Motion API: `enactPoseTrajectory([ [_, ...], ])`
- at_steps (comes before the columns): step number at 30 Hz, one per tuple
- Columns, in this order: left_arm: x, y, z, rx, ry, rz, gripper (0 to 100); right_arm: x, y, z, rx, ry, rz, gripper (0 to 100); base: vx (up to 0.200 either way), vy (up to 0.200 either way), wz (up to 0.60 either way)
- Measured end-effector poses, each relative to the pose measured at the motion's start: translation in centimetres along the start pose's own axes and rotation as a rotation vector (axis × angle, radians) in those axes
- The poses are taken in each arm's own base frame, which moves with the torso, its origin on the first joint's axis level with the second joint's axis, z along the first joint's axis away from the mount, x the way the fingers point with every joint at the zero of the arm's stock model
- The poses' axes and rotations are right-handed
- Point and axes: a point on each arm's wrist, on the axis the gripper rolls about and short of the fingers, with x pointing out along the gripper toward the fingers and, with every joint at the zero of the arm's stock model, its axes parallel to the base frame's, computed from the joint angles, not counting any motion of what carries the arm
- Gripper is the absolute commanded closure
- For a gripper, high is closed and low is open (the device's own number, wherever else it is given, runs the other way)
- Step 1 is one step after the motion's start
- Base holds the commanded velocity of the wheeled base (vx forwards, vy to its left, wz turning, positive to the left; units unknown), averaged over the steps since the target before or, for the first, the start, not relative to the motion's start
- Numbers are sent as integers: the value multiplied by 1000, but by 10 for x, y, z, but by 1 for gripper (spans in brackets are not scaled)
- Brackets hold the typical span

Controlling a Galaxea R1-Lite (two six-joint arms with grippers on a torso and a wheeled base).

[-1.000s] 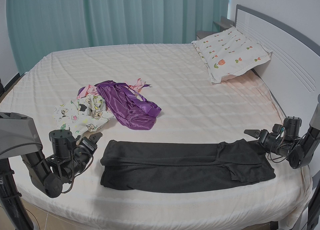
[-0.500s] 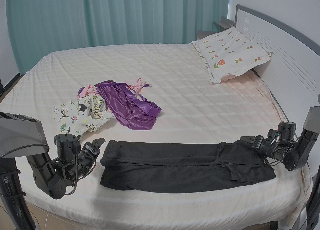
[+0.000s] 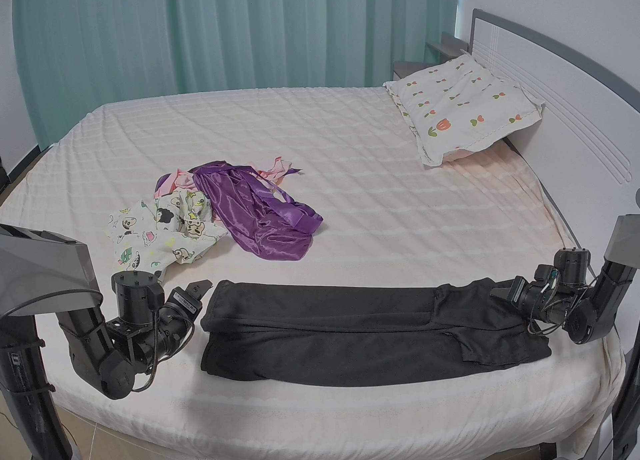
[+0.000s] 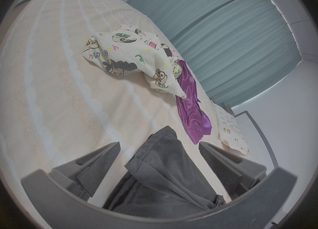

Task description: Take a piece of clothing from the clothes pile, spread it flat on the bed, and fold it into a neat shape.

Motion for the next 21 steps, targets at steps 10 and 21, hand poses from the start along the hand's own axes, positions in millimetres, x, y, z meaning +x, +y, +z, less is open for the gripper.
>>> enactPoseTrajectory([
  [10, 2, 1, -1, 1, 3, 5, 0, -9, -5, 2, 11, -18, -33, 100, 0, 0, 0],
  [21, 2, 0, 0, 0, -4, 1, 0, -17, -9, 0, 18, -30, -76, 100, 0, 0, 0],
])
